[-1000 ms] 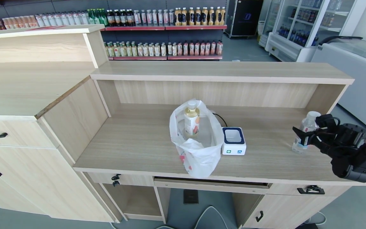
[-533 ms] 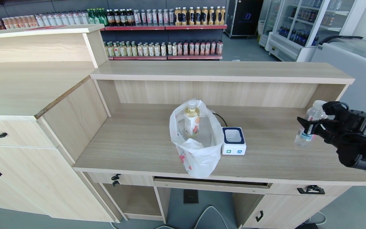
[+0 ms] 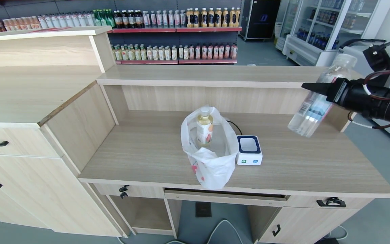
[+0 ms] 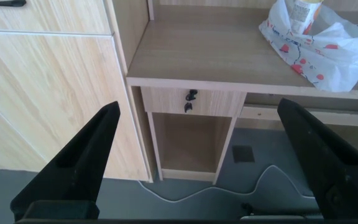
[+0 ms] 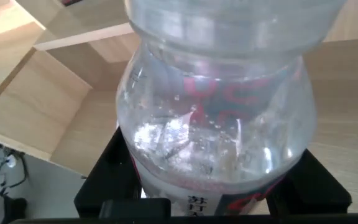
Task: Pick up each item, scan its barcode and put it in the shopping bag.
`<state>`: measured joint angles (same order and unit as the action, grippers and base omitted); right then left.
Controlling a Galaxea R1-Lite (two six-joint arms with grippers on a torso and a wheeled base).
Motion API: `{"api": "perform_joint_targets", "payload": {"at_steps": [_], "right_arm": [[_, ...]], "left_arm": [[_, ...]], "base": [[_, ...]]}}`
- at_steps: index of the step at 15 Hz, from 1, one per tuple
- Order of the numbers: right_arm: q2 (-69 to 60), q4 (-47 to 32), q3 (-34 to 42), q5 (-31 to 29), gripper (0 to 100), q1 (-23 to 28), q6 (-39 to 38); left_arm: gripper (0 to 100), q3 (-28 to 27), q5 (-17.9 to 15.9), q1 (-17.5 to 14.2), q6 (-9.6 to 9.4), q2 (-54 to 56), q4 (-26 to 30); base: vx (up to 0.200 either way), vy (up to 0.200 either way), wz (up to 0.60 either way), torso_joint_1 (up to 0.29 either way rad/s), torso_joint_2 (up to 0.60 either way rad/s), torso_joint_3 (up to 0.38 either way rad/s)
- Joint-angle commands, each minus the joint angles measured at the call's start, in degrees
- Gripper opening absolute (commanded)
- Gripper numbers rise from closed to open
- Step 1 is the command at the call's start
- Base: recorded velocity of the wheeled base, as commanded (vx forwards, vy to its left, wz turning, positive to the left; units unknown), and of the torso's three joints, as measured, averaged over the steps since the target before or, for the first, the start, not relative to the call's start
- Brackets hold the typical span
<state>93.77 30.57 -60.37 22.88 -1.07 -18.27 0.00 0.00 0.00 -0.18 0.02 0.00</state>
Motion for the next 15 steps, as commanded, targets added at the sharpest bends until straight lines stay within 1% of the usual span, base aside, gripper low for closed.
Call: {"api": "perform_joint_targets", "payload": {"at_steps": [1,2,3,4,5,7,8,10,12,14,15], "right_arm": [[-4.9,-0.5,0.0,1.8,0,-4.9,-1.7],[-4.9,-0.5,-0.3,3.9,0,-6.0,-2.5],[-4.9,-0.5,-0.3,3.9,0,-6.0,-2.5],[-5.6,-0.7,-0.9,9.5,0,-7.8,-3.7],[-6.5,-0.8,-1.1,12.7,0,-8.4,-4.4],[-8.8,-1.5,-1.0,17.8,0,-10.2,-6.1],[-10.0,-2.5,-1.0,19.3,0,-11.7,-6.1],[-12.4,-4.8,-0.5,19.7,0,-14.9,-6.2],[-14.8,-5.3,2.7,19.5,0,-18.1,-5.6],[-16.1,-5.2,5.5,19.4,0,-20.1,-4.0],[-16.9,-4.8,8.4,19.3,0,-20.7,-1.0]], "left_arm": [[100,0.0,0.0,0.0,0.01,0.0,0.0],[100,0.0,0.0,0.0,0.01,0.0,0.0],[100,0.0,0.0,0.0,0.01,0.0,0.0],[100,0.0,0.0,0.0,0.01,0.0,0.0],[100,0.0,-0.1,0.0,0.01,0.0,0.0],[100,0.0,0.0,0.0,0.01,0.0,0.0],[100,0.0,0.0,0.0,0.01,0.0,0.0],[100,0.0,0.0,0.0,0.01,0.0,0.0],[100,0.0,0.0,0.0,0.01,0.0,0.0],[100,0.0,-0.1,0.0,0.01,0.0,0.0],[100,0.0,0.0,0.0,0.01,0.0,0.0]], "base": [[0.0,0.0,0.0,0.0,0.0,0.0],[0.0,0.0,0.0,0.0,0.0,0.0],[0.0,0.0,0.0,0.0,0.0,0.0],[0.0,0.0,0.0,0.0,0.0,0.0],[0.0,0.0,0.0,0.0,0.0,0.0],[0.0,0.0,0.0,0.0,0.0,0.0],[0.0,0.0,0.0,0.0,0.0,0.0],[0.0,0.0,0.0,0.0,0.0,0.0],[0.0,0.0,0.0,0.0,0.0,0.0],[0.0,0.0,0.0,0.0,0.0,0.0],[0.0,0.0,0.0,0.0,0.0,0.0]]}}
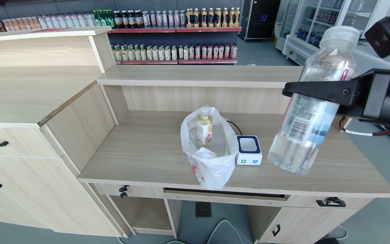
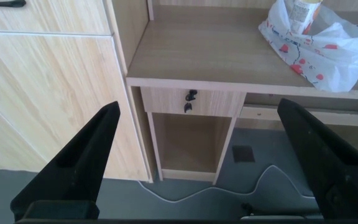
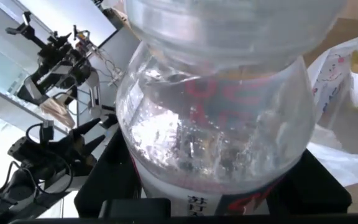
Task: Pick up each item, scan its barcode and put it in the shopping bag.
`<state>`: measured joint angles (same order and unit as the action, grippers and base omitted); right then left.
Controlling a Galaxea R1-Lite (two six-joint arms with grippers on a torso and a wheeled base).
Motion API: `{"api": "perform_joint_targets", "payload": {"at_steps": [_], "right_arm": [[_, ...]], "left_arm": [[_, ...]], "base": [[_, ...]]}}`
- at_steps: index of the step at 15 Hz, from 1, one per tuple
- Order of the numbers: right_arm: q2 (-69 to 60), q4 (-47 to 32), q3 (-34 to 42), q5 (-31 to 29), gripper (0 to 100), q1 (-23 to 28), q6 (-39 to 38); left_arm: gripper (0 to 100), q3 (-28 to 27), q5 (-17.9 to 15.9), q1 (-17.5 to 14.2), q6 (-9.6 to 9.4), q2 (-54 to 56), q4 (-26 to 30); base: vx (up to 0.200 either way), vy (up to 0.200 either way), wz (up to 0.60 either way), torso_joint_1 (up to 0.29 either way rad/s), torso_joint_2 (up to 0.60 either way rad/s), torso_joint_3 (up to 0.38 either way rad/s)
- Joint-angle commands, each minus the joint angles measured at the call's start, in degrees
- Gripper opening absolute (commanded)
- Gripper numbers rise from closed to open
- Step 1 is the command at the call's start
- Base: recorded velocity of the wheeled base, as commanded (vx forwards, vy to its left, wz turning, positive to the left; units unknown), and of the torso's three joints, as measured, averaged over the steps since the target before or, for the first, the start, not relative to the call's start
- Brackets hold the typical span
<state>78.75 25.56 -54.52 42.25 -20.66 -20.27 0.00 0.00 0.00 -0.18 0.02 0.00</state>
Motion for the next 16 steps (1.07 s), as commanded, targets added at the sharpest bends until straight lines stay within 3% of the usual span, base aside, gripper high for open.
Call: {"api": "perform_joint_targets", "payload": {"at_steps": [1,5,16], "right_arm": [[-1.8,0.2,3.2,-0.1,0,-1.4,2.1],[-4.0,0.2,6.7,-0.2,0,-3.2,5.8],[-8.0,-0.2,10.7,-0.3,0,-4.1,5.9]], "left_arm": [[100,0.0,0.0,0.0,0.01,0.0,0.0],[100,0.0,0.0,0.0,0.01,0.0,0.0],[100,0.0,0.0,0.0,0.01,0.0,0.0]], "base": [[0.0,0.0,0.0,0.0,0.0,0.0],[0.0,0.0,0.0,0.0,0.0,0.0],[0.0,0.0,0.0,0.0,0.0,0.0]]}}
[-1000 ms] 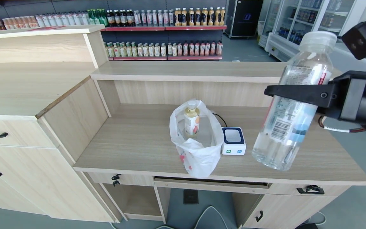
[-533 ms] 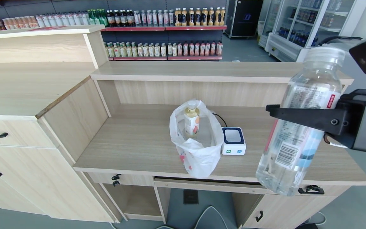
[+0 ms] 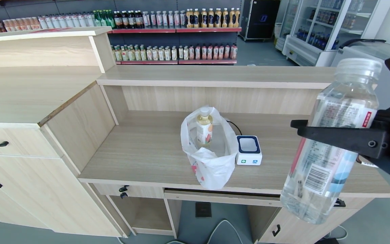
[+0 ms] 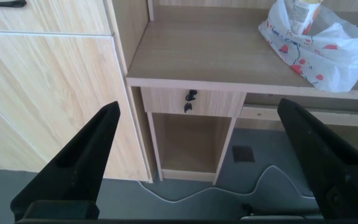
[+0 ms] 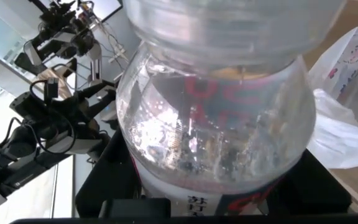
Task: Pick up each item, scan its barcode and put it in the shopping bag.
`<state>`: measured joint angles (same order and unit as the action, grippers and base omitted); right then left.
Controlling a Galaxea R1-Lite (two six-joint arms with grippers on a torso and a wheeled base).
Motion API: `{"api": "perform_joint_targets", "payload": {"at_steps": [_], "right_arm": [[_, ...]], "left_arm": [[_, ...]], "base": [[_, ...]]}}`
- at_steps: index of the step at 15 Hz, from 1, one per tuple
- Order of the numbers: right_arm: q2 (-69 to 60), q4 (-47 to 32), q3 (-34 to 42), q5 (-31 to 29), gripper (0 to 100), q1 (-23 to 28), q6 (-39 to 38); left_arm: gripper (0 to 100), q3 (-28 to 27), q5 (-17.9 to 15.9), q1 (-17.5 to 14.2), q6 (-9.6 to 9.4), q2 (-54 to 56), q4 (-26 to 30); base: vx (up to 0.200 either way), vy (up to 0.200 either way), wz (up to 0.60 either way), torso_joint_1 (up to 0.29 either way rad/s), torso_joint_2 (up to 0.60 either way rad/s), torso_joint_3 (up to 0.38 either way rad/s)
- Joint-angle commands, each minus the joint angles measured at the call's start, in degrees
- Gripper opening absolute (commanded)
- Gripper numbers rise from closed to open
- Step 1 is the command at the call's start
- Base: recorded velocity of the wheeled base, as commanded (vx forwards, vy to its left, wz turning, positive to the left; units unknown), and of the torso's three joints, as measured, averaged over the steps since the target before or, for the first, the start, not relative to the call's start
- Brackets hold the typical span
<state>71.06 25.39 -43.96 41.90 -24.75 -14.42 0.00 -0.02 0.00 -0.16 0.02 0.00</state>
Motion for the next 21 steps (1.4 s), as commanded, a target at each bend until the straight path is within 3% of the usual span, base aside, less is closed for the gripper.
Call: {"api": "perform_joint_targets", "payload": {"at_steps": [1,16,18,19,21], "right_arm": [[-0.5,-0.1,0.1,-0.3,0,0.0,0.0],[-4.3,-1.0,2.3,-3.0,0,-0.7,-0.1],[-3.5,-0.4,2.1,-7.8,0,0.5,1.1],[-1.8,-0.4,2.1,-11.6,0,3.0,5.0],[5.5,1.1,2.3,-21.2,0,16.0,26.3]], "left_arm": [[100,0.0,-0.1,0.0,-0.02,0.0,0.0],[100,0.0,0.0,0.0,-0.02,0.0,0.0],[100,0.0,0.0,0.0,-0.02,0.0,0.0],[100,0.0,0.0,0.0,-0.02,0.0,0.0],[100,0.0,0.0,0.0,-0.02,0.0,0.0]], "base": [[0.0,0.0,0.0,0.0,0.0,0.0],[0.0,0.0,0.0,0.0,0.0,0.0],[0.0,0.0,0.0,0.0,0.0,0.0],[0.0,0.0,0.0,0.0,0.0,0.0],[0.0,0.0,0.0,0.0,0.0,0.0]]}}
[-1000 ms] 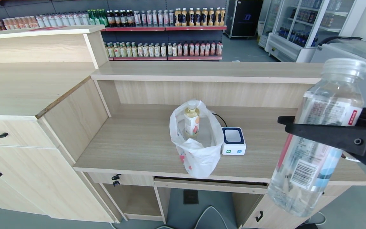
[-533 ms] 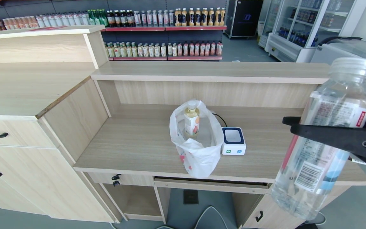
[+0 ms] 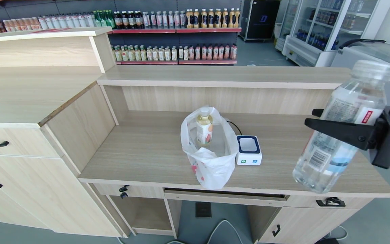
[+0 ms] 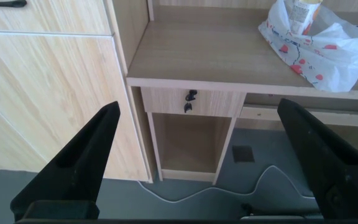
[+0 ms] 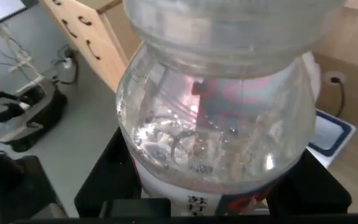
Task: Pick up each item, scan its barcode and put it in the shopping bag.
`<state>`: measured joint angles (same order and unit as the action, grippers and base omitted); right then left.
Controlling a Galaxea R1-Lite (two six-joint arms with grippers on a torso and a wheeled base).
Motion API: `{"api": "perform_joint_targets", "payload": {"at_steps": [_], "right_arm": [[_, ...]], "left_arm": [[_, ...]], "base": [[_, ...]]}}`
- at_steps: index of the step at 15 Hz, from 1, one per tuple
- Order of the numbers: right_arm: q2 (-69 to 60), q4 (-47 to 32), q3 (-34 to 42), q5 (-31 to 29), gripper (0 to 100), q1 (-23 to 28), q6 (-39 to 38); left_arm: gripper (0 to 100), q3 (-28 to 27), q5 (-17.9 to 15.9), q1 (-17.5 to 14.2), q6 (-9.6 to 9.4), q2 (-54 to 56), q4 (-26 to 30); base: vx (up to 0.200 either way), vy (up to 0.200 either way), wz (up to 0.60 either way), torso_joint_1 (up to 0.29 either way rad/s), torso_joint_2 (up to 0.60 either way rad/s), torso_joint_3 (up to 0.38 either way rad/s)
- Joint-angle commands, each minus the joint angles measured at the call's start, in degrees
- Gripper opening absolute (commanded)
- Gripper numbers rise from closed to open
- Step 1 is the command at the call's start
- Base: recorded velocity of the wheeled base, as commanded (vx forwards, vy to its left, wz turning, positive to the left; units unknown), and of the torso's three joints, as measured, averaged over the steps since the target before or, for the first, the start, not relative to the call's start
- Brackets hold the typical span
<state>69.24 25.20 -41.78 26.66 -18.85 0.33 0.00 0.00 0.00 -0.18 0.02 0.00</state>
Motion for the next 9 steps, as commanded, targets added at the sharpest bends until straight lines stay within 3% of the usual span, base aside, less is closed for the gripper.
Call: {"api": "perform_joint_targets", "payload": {"at_steps": [1,4,5,7,9], "right_arm": [[9.5,4.3,0.9,-6.5,0,16.0,18.0],[15.5,15.3,2.8,-6.6,0,25.6,27.0],[19.0,23.5,3.7,-6.7,0,29.6,32.5],[21.7,30.6,4.7,-6.6,0,33.3,40.0],[23.7,32.5,2.9,-6.5,0,34.6,44.7]], "left_arm": [[100,0.0,0.0,0.0,0.01,0.0,0.0],[100,0.0,0.0,0.0,0.01,0.0,0.0],[100,0.0,0.0,0.0,0.01,0.0,0.0],[100,0.0,0.0,0.0,0.01,0.0,0.0],[100,0.0,0.0,0.0,0.01,0.0,0.0]], "base": [[0.0,0.0,0.0,0.0,0.0,0.0],[0.0,0.0,0.0,0.0,0.0,0.0],[0.0,0.0,0.0,0.0,0.0,0.0],[0.0,0.0,0.0,0.0,0.0,0.0],[0.0,0.0,0.0,0.0,0.0,0.0]]}}
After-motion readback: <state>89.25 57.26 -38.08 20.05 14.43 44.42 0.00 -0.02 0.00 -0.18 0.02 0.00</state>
